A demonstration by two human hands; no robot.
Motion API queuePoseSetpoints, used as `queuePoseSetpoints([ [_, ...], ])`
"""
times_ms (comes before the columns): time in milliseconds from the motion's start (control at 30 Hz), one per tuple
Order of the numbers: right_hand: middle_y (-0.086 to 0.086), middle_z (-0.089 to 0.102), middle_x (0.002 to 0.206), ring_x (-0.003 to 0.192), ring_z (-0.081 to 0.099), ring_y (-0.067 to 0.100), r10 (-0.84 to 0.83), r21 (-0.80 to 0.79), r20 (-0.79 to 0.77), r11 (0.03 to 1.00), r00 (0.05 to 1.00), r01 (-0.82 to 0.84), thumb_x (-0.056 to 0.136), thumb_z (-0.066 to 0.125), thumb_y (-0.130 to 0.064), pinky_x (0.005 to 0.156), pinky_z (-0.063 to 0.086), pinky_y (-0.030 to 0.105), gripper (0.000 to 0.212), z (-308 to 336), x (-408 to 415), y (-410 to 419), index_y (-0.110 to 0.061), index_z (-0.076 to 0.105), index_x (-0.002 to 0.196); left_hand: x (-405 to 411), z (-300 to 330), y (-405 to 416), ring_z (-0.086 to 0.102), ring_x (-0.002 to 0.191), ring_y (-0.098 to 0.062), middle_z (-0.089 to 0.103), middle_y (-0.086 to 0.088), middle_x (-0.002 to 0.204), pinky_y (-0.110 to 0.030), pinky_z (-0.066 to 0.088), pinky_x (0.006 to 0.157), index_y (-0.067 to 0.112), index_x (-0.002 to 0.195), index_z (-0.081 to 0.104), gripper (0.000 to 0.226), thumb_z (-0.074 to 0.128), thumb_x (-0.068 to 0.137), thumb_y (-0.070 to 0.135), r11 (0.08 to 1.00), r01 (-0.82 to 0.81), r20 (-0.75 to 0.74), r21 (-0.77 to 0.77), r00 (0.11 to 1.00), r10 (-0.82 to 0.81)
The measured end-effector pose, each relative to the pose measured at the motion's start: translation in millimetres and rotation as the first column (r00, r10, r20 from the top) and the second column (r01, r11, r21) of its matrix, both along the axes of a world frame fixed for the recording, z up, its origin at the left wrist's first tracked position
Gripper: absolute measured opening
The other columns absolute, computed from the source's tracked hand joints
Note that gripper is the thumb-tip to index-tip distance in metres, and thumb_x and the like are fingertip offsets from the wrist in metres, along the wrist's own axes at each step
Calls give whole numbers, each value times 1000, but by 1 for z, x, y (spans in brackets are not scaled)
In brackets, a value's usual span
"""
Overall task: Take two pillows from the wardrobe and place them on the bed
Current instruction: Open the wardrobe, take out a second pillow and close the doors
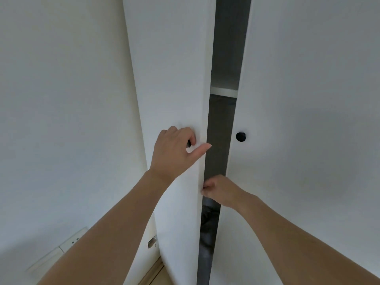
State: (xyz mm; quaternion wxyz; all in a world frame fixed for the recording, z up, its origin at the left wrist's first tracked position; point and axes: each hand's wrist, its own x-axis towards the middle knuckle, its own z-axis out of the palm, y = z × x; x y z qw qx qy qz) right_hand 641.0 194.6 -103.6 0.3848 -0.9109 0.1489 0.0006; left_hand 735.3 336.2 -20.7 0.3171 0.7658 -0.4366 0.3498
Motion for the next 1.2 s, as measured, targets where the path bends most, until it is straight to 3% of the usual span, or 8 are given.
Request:
queuePoseSetpoints([
  [200,-19,71,72,73,65,6,211,-121,-94,968,973,-222,80,70,-37,75,51,28,24,21,15,35,-44,69,57,-1,0,49,46,60,-14,49,11,58,-32,40,72,21,70,50,41,64,73,59,986,-162,75,-42,984,164],
  [333,-19,74,87,85,67,1,325,-115,-75,936,943,-332,76,75,-42,90,52,33,8,21,28,62,-41,73,83,-5,-3,81,53,69,-20,59,6,80,-35,41,76,16,96,51,48,67,64,48,969,-194,95,-150,973,209],
  [400,-13,72,106,100,65,4,355,-66,-18,933,935,-355,72,79,-44,99,49,34,39,16,35,75,-37,69,110,-2,-5,97,57,83,-22,63,-1,102,-37,41,81,15,114,47,62,69,63,42,966,-188,156,-180,964,216],
  [500,-14,51,139,123,50,6,368,-120,45,925,929,-361,67,79,-56,107,41,33,91,10,45,98,-38,35,144,5,-8,125,57,95,-24,61,-6,115,-37,39,86,14,130,43,69,66,71,40,959,-212,262,-190,930,257],
  [667,-19,11,160,143,25,6,420,-133,96,904,902,-407,58,76,-71,116,28,35,125,5,68,130,-51,-11,146,15,-16,166,55,98,-22,62,-1,109,-37,39,88,13,139,42,62,58,86,42,936,-306,350,-174,869,349],
  [833,-22,-2,159,143,13,-1,446,-174,169,891,879,-419,61,75,-69,109,18,19,130,-1,89,154,-43,-18,147,24,-17,195,55,93,-22,63,-2,104,-35,41,85,9,138,46,58,58,89,38,915,-365,343,-175,848,404],
  [1000,-17,-10,160,146,3,1,477,-290,246,867,844,-405,77,67,-62,117,14,26,115,0,111,173,-35,-18,149,35,-22,218,47,69,-13,50,5,76,-25,40,69,4,144,34,62,57,90,24,951,-279,171,-134,939,299],
  [1200,-6,-13,162,149,-3,10,501,-375,261,840,825,-392,85,63,-52,121,11,34,105,-3,142,197,-39,-21,147,57,-25,249,46,65,-10,45,9,75,-30,46,58,14,150,29,63,52,92,21,924,-332,2,-189,941,338],
])
